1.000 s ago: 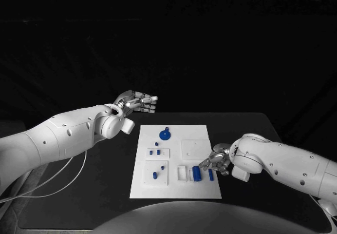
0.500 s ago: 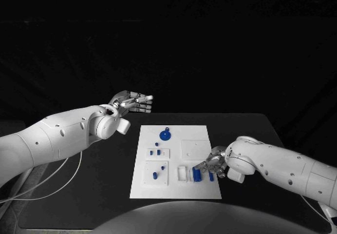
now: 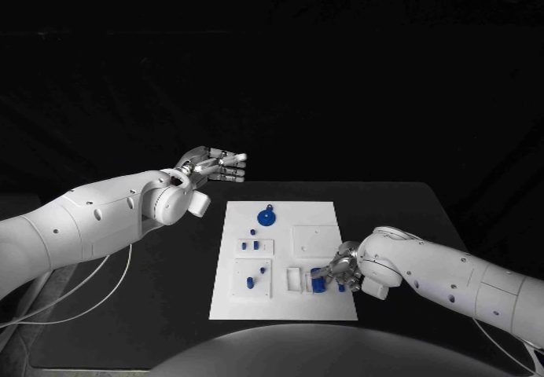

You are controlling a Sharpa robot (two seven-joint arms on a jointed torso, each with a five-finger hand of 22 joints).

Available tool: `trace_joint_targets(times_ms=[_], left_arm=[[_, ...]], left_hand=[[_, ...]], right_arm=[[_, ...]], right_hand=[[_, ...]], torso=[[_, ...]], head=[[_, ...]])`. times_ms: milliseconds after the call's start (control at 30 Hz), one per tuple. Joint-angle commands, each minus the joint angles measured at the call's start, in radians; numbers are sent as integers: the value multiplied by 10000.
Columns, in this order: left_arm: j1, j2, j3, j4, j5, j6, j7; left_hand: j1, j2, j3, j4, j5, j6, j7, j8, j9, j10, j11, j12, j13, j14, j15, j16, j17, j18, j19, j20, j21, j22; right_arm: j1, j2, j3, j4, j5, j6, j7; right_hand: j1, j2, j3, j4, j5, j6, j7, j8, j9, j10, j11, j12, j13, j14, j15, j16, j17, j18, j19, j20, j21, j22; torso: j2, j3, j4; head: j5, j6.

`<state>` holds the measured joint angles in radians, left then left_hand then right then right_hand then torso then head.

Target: Assemble the parts on the task board

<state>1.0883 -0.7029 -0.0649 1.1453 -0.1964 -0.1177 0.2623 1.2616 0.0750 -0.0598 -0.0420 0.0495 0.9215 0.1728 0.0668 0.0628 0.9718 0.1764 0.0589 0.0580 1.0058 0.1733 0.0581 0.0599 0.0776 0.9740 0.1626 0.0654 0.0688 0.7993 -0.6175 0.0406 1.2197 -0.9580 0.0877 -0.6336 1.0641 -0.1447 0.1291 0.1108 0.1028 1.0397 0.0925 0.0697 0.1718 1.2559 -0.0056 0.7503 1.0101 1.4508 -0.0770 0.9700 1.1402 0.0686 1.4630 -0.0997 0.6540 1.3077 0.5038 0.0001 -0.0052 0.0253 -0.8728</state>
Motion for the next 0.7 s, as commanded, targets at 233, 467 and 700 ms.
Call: trace_joint_targets(times_ms=[233, 467, 700], left_arm=[[1, 30, 7, 34, 102, 379, 96], [2, 19, 7, 42, 102, 415, 72], [2, 29, 7, 38, 96, 459, 42]], left_hand=[[-60, -16, -57, 30, -25, -1, -12, -38, -5, 16, 20, 11, 4, 19, -13, 42, 14, 92, -49, -29, 15, -14], [-60, -16, -57, 30, -25, -1, -12, -38, -5, 16, 20, 11, 4, 19, -13, 42, 14, 92, -49, -29, 15, -14], [-60, -16, -57, 30, -25, -1, -12, -38, -5, 16, 20, 11, 4, 19, -13, 42, 14, 92, -49, -29, 15, -14]], right_arm=[[-177, 370, -204, -489, -414, 180, 289], [-233, 539, -272, -596, -639, 204, 327], [-251, 558, -383, -578, -838, 411, 271]], right_hand=[[266, 135, -104, -328, 104, -63, 23, -60, -36, -47, -4, 87, 41, 42, 54, 24, 65, 30, -6, 66, 11, 762], [518, 292, 274, -1054, 110, 14, 14, -58, -14, -27, -20, 164, 45, 64, 61, 80, 121, 35, 7, 76, 39, 769], [770, 408, 560, -1754, 797, 182, -4, -61, -9, -33, -51, 173, 42, 70, 50, 118, 168, 22, 2, 69, 56, 774]], torso=[[34, -5, 4], [29, -6, 6], [31, -5, -10]], head=[[-57, 2], [-42, 2], [-25, 2]])
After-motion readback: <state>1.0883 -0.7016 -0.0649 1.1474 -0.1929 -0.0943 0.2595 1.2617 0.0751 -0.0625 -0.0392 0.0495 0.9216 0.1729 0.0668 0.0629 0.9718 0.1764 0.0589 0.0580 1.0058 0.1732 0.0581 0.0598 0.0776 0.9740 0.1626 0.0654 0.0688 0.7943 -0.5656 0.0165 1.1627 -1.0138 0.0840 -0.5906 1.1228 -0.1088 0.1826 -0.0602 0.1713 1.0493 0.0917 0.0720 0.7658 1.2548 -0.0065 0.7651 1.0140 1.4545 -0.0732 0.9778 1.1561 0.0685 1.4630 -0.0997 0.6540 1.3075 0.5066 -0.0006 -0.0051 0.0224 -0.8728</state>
